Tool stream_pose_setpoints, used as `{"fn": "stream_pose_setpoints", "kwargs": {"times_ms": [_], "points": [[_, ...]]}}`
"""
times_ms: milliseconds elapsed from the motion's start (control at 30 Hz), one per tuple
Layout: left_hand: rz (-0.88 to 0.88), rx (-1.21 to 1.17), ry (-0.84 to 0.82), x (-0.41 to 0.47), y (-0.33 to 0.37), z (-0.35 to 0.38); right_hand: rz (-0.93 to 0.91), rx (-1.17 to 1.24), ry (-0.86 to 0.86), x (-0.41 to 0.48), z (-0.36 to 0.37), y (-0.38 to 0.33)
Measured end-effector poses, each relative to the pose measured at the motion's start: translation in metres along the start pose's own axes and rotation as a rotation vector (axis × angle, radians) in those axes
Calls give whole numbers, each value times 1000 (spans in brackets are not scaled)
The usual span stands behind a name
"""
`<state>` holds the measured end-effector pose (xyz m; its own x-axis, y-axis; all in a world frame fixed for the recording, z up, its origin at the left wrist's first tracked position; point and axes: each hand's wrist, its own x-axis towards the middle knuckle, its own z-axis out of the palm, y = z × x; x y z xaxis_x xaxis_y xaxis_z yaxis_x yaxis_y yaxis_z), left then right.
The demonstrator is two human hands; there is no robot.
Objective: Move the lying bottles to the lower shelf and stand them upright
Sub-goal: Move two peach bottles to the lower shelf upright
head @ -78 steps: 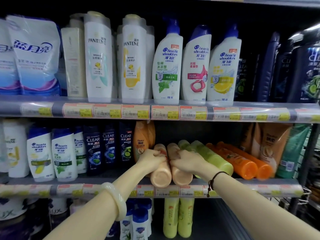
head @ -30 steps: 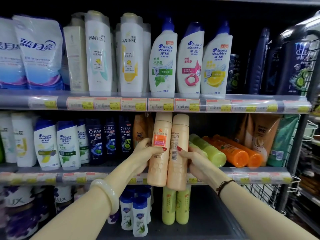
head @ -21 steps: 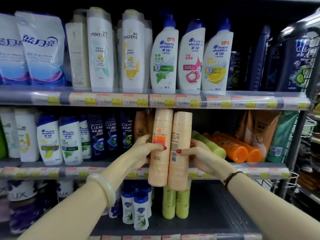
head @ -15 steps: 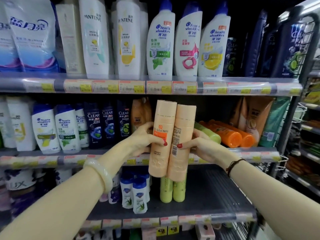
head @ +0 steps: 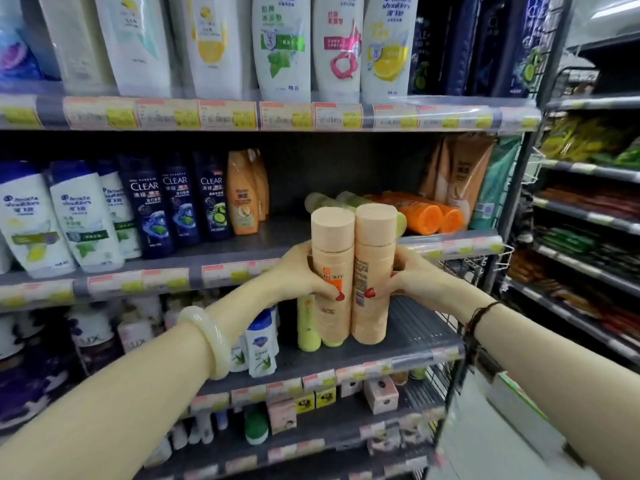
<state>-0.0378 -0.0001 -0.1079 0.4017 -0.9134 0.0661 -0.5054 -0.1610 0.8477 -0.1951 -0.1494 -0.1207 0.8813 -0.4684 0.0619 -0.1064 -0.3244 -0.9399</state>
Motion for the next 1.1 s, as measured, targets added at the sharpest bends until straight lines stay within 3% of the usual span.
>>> {"fn": "stream_pose_setpoints", "kwargs": {"times_ms": [233,567,1100], "points": [[-23,19,-42,10,-22,42,98,29,103,-15,-5,50],[-83,11,-3,51,-67,103,144,-12,47,8,-31,119],[-155,-21,228,136,-111,167,46,13,74,74,-74,207]]}}
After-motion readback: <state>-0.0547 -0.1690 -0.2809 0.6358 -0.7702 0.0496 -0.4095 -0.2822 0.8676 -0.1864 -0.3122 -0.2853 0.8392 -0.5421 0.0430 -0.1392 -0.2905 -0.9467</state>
